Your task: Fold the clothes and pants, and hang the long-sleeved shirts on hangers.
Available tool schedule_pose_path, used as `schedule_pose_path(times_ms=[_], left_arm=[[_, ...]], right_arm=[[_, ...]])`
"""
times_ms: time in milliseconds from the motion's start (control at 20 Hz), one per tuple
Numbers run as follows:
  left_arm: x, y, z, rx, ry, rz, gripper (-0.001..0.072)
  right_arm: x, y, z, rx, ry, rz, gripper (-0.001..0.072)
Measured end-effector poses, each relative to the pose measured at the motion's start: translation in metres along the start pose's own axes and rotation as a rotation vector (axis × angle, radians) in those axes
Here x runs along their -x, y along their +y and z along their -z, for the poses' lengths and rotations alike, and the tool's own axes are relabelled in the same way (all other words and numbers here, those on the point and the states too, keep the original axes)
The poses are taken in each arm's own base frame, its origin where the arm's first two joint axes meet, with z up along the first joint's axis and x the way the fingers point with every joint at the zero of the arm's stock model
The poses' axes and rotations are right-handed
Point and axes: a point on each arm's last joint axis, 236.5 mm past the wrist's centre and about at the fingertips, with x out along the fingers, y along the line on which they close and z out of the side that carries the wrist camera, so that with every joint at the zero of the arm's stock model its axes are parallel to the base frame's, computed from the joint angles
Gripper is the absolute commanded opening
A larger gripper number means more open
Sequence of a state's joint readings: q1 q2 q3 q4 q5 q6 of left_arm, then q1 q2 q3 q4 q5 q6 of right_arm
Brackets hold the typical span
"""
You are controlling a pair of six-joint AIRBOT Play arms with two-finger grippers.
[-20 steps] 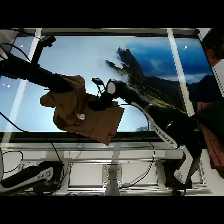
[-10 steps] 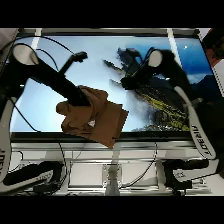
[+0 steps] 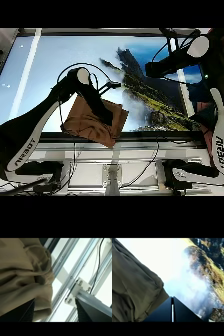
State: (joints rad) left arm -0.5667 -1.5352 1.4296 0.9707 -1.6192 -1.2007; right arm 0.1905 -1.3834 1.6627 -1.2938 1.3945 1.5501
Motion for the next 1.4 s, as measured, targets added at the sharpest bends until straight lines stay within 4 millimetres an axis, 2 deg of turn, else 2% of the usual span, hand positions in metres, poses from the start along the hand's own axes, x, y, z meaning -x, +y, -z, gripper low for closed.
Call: schedule_pose_path(times_ms=[100,150,250,350,450,550,700,800,900,950,1000,1050,1150,1200,1400], left_arm=[[-0.003,-0.001,-0.003,0.020,-0.005,0.007,0.0149],[-0.002,0.000,-0.006,0.028,-0.018,0.010,0.0029],[0.007,0.004,-0.011,0.040,-0.063,0.000,0.0026],[0.028,0.010,-0.019,0.051,-0.153,-0.026,0.0026],[0.066,0.021,-0.027,0.060,-0.291,-0.093,0.0026],[0.117,0.040,-0.027,0.075,-0.447,-0.219,0.0027],[0.201,0.072,0.000,0.124,-0.640,-0.455,0.0028],[0.243,0.088,0.025,0.174,-0.723,-0.576,0.0028],[0.271,0.100,0.046,0.222,-0.773,-0.655,0.0028],[0.279,0.106,0.054,0.242,-0.785,-0.681,0.0028],[0.284,0.109,0.058,0.256,-0.795,-0.696,0.0028],[0.288,0.113,0.062,0.266,-0.800,-0.707,0.0028],[0.288,0.119,0.063,0.282,-0.800,-0.704,0.0028],[0.286,0.121,0.061,0.288,-0.800,-0.689,0.0028],[0.274,0.130,0.050,0.306,-0.794,-0.622,0.0028]], right_arm=[[0.002,-0.004,-0.001,-0.002,-0.005,0.013,0.0008],[0.003,-0.007,-0.001,-0.002,-0.006,0.021,0.0008],[0.004,-0.014,-0.001,0.002,-0.007,0.050,0.0008],[0.006,-0.023,0.001,0.018,0.000,0.087,0.0007],[0.010,-0.033,0.003,0.049,0.003,0.126,0.0007],[0.020,-0.041,0.003,0.060,-0.023,0.149,0.0007],[0.036,-0.051,0.019,0.050,-0.058,0.157,0.0007],[0.037,-0.047,0.046,0.029,-0.068,0.119,0.0007],[0.024,-0.034,0.083,-0.018,-0.069,0.046,0.0013],[0.012,-0.027,0.104,-0.067,-0.058,0.000,0.0112],[-0.002,-0.020,0.123,-0.140,-0.055,-0.045,0.0364],[-0.016,-0.016,0.140,-0.211,-0.044,-0.080,0.0546],[-0.046,-0.013,0.170,-0.359,-0.012,-0.131,0.0574],[-0.058,-0.011,0.182,-0.422,0.010,-0.154,0.0627],[-0.104,-0.002,0.210,-0.607,0.118,-0.242,0.0632]])
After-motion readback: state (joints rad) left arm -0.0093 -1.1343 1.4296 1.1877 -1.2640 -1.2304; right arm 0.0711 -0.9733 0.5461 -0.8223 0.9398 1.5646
